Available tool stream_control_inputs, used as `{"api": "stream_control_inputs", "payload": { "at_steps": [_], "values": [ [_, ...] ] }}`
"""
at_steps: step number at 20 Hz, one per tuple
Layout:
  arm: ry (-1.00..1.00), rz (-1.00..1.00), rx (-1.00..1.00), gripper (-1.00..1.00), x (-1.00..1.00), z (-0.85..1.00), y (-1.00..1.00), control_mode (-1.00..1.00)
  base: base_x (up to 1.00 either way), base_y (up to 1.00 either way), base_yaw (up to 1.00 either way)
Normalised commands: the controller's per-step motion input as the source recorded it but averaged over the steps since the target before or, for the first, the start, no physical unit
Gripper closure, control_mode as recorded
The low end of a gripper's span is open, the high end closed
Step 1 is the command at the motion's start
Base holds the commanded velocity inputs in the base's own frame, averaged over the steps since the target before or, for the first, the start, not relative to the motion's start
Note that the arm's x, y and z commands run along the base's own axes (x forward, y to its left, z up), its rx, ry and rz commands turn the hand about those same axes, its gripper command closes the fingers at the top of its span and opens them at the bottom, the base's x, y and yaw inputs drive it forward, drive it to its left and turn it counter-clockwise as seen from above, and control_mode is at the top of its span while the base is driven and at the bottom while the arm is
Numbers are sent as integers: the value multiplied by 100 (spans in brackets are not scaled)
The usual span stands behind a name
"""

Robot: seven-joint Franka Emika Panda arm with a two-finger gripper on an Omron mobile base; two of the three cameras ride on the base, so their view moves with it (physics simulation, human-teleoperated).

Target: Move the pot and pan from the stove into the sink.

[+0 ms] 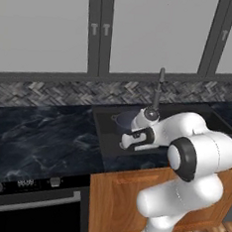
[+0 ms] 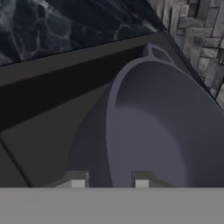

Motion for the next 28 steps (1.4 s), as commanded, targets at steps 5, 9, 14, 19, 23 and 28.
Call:
{"api": "stream_control_inputs", "payload": {
  "at_steps": [5, 9, 14, 19, 23, 28],
  "values": [
    [0, -1, 0, 100, 42, -28, -8, -100, 0, 0, 0],
    [0, -2, 0, 100, 49, -29, -8, -100, 0, 0, 0],
    [0, -1, 0, 100, 38, -32, -2, -100, 0, 0, 0],
    [0, 0, 0, 100, 2, -2, 0, -100, 0, 0, 0],
    [0, 0, -1, 100, 18, -11, 0, -100, 0, 0, 0],
    [0, 0, -1, 100, 13, -17, 0, -100, 0, 0, 0]
  ]
}}
